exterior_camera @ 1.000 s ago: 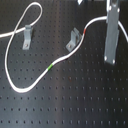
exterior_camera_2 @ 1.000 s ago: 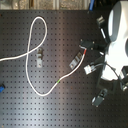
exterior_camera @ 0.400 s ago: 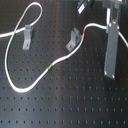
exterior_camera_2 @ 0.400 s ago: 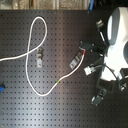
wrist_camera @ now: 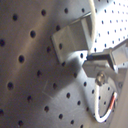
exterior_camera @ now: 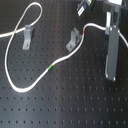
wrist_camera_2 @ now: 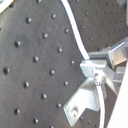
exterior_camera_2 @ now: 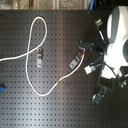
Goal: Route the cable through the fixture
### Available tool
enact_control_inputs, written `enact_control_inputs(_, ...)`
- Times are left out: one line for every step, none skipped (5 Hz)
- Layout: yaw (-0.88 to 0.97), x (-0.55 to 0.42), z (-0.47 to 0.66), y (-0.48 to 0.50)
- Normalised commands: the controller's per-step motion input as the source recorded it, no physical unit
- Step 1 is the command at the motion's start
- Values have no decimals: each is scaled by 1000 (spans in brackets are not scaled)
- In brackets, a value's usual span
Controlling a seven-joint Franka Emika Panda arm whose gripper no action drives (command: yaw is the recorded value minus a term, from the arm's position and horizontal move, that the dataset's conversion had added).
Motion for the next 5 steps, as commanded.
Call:
enact_control_inputs(0, -147, 229, -89)
enact_control_inputs(0, -208, 37, -135)
enact_control_inputs(0, -363, 12, -251)
enact_control_inputs(0, -375, -117, 0)
enact_control_inputs(46, 14, -2, 52)
